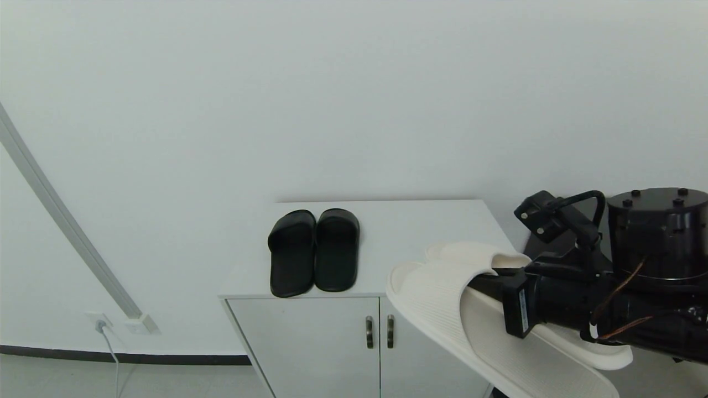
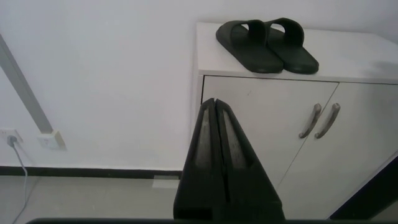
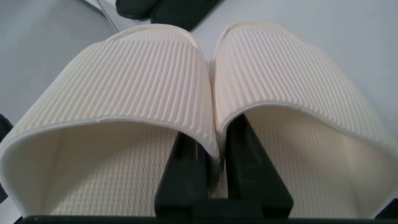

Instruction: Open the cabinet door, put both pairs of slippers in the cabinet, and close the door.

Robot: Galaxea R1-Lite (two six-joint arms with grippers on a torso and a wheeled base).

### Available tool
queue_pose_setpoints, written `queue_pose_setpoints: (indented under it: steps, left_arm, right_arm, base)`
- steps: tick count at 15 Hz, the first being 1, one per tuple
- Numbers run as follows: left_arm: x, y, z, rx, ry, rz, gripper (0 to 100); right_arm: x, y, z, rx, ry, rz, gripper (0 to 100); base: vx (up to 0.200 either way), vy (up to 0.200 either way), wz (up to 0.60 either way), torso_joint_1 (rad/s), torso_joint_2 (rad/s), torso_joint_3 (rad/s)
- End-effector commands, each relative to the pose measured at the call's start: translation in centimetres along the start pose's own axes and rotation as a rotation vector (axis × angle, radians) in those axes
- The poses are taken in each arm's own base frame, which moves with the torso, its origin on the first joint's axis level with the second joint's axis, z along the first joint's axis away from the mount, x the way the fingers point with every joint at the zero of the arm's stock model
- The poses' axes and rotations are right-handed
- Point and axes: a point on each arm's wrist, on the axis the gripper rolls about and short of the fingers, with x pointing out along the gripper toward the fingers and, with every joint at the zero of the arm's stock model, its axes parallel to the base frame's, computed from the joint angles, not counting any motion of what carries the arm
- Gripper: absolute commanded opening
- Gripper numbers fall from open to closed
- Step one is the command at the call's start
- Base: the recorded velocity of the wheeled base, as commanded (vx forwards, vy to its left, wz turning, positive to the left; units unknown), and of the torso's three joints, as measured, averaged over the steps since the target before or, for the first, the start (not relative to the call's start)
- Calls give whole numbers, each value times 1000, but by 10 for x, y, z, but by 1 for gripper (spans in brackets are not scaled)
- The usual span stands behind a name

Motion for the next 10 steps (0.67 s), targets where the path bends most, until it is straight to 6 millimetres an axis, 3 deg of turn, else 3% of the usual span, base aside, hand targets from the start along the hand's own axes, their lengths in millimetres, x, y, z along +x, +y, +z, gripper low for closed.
queue_pose_setpoints:
  steps: [1,4,10]
  left_arm:
    - [0,0,0,-1,1,1,0]
    - [0,0,0,-1,1,1,0]
    - [0,0,0,-1,1,1,0]
  right_arm:
    - [-5,4,-1,-7,-4,17,0]
    - [-6,6,-3,-10,-4,23,0]
    - [-6,8,-12,-12,27,39,0]
  base:
    - [0,0,0,0,0,0]
    - [0,0,0,0,0,0]
    - [-200,0,0,2,2,3]
